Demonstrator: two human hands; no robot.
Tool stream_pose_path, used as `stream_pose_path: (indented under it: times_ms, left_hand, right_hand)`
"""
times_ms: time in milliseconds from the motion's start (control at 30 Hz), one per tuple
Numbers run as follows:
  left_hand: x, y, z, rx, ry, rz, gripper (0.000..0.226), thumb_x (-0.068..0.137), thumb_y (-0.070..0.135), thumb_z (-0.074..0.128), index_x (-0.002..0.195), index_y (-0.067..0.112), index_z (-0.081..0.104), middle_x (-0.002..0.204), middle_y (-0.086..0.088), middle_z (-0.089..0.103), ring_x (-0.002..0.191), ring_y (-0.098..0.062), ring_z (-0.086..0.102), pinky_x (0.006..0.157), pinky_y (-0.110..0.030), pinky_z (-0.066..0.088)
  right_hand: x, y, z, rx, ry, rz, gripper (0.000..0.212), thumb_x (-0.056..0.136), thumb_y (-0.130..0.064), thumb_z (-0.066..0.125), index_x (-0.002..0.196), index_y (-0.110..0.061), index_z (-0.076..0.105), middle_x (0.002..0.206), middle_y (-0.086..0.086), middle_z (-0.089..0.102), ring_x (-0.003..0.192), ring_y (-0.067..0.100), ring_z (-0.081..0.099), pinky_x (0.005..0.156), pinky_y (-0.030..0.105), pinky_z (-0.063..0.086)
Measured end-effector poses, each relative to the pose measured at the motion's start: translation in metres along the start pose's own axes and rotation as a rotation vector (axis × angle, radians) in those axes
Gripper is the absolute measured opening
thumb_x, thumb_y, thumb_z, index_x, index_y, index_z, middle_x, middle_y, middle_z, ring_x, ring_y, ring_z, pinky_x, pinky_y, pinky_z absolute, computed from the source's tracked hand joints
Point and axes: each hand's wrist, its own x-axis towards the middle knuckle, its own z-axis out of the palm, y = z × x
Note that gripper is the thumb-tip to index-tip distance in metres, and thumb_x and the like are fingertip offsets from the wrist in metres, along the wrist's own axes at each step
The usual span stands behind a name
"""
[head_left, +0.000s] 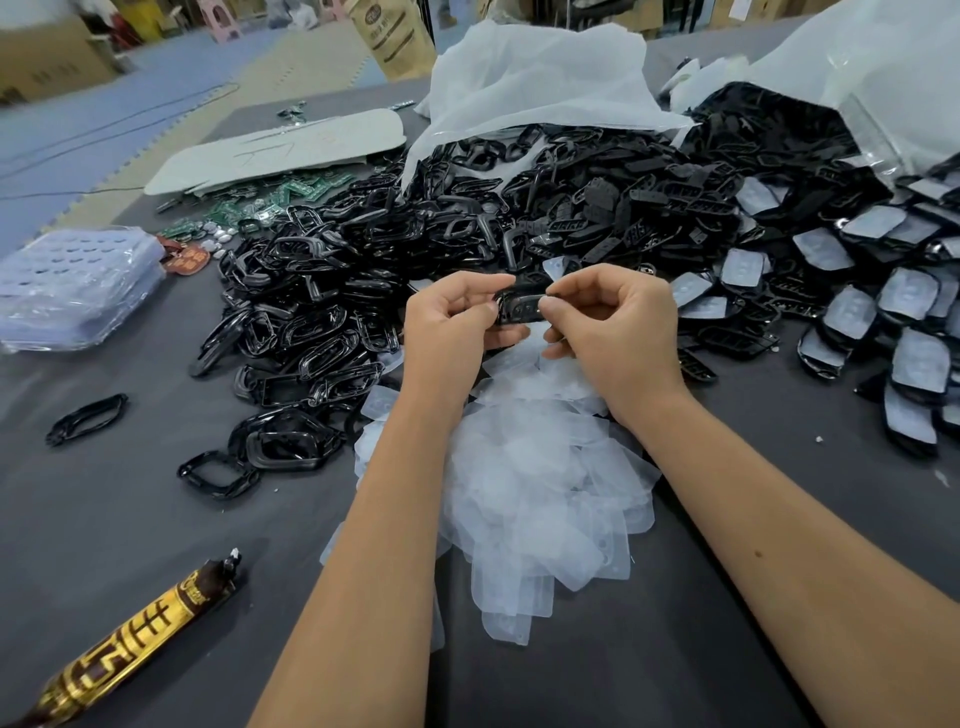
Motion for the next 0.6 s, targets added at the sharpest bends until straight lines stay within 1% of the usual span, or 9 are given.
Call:
stream_pose_path:
  times_ms: [67, 167, 233, 333, 400, 467, 533, 600]
  left_hand:
    - [-0.0002, 0.0003, 0.0002, 0.007, -0.011, -0.007, 0.036, 0.094, -0.013, 0.047, 0.097, 0.007, 0.077, 0.083, -0.007, 0.078, 0.071, -0.025, 0.076, 0.07, -0.028, 0.062]
    - [-0.001, 0.0011, 0.0009, 0.011, -0.021, -0.002, 0.035, 0.094, -0.012, 0.047, 0.096, 0.007, 0.077, 0.083, -0.006, 0.078, 0.069, -0.025, 0.075, 0.068, -0.027, 0.062]
    - [-0.0016, 0.0014, 0.0015, 0.026, -0.024, 0.012, 0.029, 0.094, -0.01, 0.053, 0.098, 0.007, 0.077, 0.085, -0.008, 0.079, 0.069, -0.024, 0.075, 0.068, -0.026, 0.061]
    - [-0.0026, 0.0009, 0.0023, 0.071, -0.023, 0.04, 0.019, 0.091, -0.007, 0.068, 0.099, 0.008, 0.076, 0.088, -0.011, 0.079, 0.066, -0.022, 0.075, 0.066, -0.024, 0.059]
    - [-0.0028, -0.0002, 0.0021, 0.102, -0.014, 0.053, 0.017, 0.088, -0.007, 0.074, 0.098, 0.007, 0.074, 0.088, -0.011, 0.078, 0.063, -0.02, 0.073, 0.064, -0.023, 0.058]
    - [-0.0025, -0.0007, 0.001, 0.111, -0.014, 0.06, 0.017, 0.087, -0.009, 0.074, 0.094, 0.006, 0.073, 0.085, -0.01, 0.077, 0.058, -0.018, 0.069, 0.062, -0.025, 0.058]
    - [-0.0018, -0.0007, -0.0011, 0.08, -0.029, 0.063, 0.017, 0.086, -0.009, 0.073, 0.092, 0.007, 0.071, 0.082, -0.009, 0.076, 0.057, -0.017, 0.066, 0.061, -0.024, 0.056]
    - [-0.0012, -0.001, -0.0033, 0.037, -0.047, 0.065, 0.019, 0.086, -0.009, 0.072, 0.09, 0.009, 0.071, 0.081, -0.008, 0.075, 0.058, -0.017, 0.065, 0.06, -0.023, 0.055]
  right_hand:
    - [-0.0001, -0.0001, -0.0003, -0.011, 0.008, -0.005, 0.009, 0.086, -0.003, 0.08, 0.083, -0.01, 0.075, 0.068, 0.005, 0.073, 0.057, 0.021, 0.072, 0.052, 0.032, 0.06]
    - [-0.0011, -0.0005, 0.0, -0.055, 0.015, -0.027, 0.009, 0.087, -0.005, 0.081, 0.083, -0.01, 0.075, 0.066, 0.005, 0.073, 0.055, 0.021, 0.072, 0.052, 0.034, 0.061]
    - [-0.0019, -0.0009, 0.0006, -0.093, 0.033, -0.039, 0.009, 0.087, -0.006, 0.081, 0.083, -0.01, 0.074, 0.067, 0.004, 0.072, 0.054, 0.02, 0.072, 0.05, 0.033, 0.06]
    - [-0.003, -0.0026, 0.0007, -0.124, 0.048, -0.045, 0.008, 0.087, -0.007, 0.081, 0.084, -0.008, 0.073, 0.068, 0.006, 0.072, 0.053, 0.02, 0.071, 0.048, 0.03, 0.058]
    - [-0.003, -0.0031, 0.0, -0.144, 0.037, -0.045, 0.009, 0.086, -0.007, 0.082, 0.085, -0.008, 0.073, 0.069, 0.006, 0.072, 0.053, 0.02, 0.071, 0.049, 0.036, 0.061]
    - [-0.0027, -0.0024, -0.0005, -0.198, 0.038, -0.065, 0.013, 0.084, -0.012, 0.085, 0.085, -0.009, 0.072, 0.071, 0.004, 0.071, 0.057, 0.021, 0.071, 0.053, 0.043, 0.062]
    - [-0.0024, -0.0025, -0.0014, -0.252, 0.054, -0.093, 0.021, 0.08, -0.018, 0.088, 0.088, -0.011, 0.069, 0.075, 0.001, 0.07, 0.066, 0.021, 0.07, 0.059, 0.045, 0.062]
    - [-0.0018, -0.0035, -0.0022, -0.213, 0.031, -0.07, 0.024, 0.08, -0.018, 0.089, 0.092, -0.012, 0.069, 0.08, 0.001, 0.07, 0.067, 0.021, 0.07, 0.059, 0.045, 0.062]
